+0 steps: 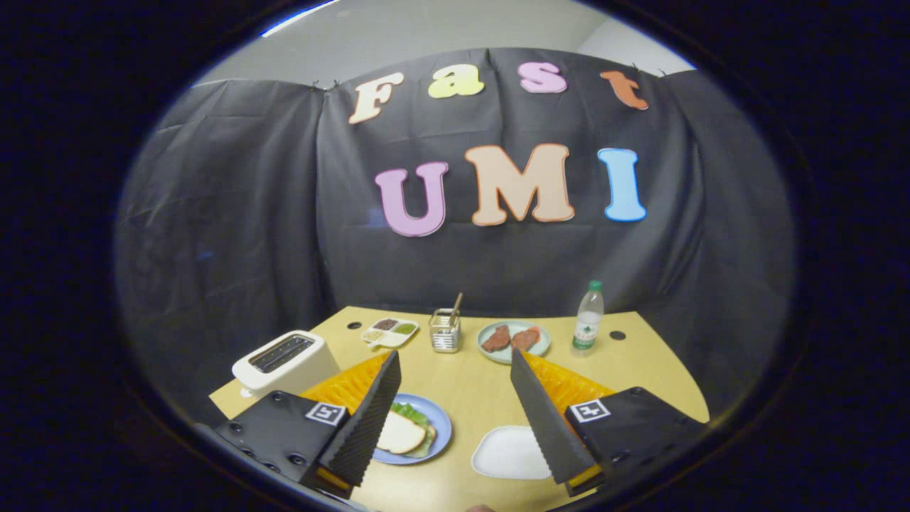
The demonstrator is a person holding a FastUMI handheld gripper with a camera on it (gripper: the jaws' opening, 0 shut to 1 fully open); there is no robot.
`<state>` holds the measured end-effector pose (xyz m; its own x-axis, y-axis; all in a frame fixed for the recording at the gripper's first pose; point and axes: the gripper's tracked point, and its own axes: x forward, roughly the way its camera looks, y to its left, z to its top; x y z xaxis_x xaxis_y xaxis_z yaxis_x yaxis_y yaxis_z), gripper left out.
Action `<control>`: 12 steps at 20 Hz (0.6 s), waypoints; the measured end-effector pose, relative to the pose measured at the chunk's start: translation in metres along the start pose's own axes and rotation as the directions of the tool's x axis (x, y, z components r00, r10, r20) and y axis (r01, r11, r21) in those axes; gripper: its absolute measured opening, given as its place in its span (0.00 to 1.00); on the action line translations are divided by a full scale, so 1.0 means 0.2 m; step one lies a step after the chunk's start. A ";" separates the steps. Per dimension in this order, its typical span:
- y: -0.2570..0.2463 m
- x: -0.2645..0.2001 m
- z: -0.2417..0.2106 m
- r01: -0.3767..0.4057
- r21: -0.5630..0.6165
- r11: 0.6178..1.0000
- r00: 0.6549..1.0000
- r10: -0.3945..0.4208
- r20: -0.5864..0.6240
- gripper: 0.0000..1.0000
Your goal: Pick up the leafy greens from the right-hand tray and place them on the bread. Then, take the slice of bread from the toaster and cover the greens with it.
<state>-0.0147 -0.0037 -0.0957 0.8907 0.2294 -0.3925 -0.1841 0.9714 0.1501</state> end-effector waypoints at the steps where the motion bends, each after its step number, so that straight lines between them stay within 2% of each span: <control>1: -0.04 -0.05 0.05 0.016 -0.004 1.000 1.000 -0.016 0.024 0.98; 7: -0.24 -0.30 0.25 0.123 -0.057 0.991 0.981 -0.113 0.157 0.98; 12: -0.34 -0.49 0.44 0.192 -0.029 0.981 0.942 -0.176 0.286 0.98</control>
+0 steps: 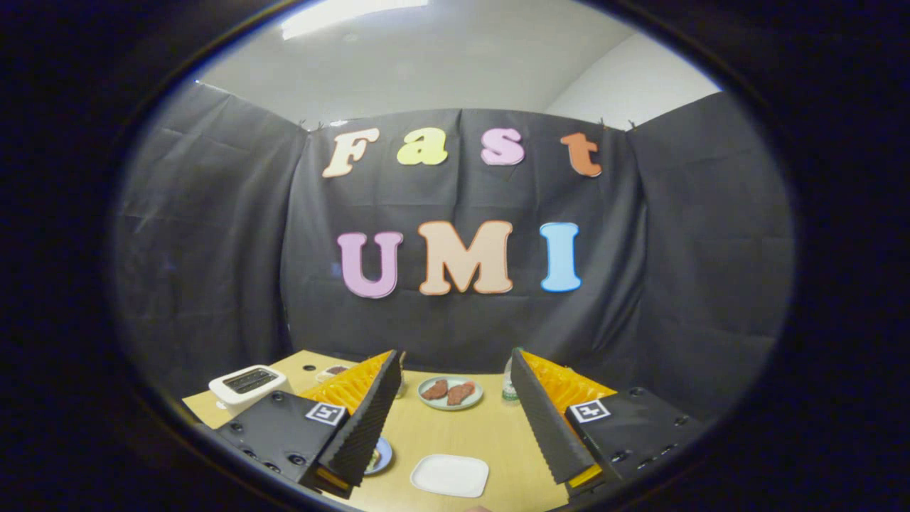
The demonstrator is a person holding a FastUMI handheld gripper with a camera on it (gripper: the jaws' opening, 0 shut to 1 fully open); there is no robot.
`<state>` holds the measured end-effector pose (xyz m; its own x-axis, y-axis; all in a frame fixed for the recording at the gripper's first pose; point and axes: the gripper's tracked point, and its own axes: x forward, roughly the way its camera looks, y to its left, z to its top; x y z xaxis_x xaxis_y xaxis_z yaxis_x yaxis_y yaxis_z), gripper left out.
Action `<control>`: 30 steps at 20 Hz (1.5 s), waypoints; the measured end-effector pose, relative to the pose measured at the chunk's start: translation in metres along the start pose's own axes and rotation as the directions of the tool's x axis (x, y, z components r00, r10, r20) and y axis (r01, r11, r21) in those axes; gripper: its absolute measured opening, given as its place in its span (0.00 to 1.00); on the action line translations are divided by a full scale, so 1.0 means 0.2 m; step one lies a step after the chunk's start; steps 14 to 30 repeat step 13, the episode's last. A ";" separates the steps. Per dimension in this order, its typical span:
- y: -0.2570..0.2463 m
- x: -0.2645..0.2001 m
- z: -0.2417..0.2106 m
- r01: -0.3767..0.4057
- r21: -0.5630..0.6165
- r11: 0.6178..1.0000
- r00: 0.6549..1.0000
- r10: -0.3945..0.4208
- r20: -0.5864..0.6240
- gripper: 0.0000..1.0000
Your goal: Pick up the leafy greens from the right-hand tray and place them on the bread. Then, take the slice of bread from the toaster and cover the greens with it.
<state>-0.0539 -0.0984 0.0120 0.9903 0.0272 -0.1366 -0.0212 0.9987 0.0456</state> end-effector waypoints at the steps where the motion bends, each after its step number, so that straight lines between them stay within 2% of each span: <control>1: -0.03 -0.02 0.04 0.018 -0.006 1.000 0.999 -0.018 0.034 0.98; 4: -0.08 -0.09 0.09 0.049 -0.027 0.998 0.995 -0.047 0.084 0.98; 13: -0.14 -0.15 0.17 0.076 -0.032 0.997 0.990 -0.072 0.118 0.98; 30: -0.14 -0.15 0.17 0.076 -0.032 0.997 0.990 -0.072 0.118 0.98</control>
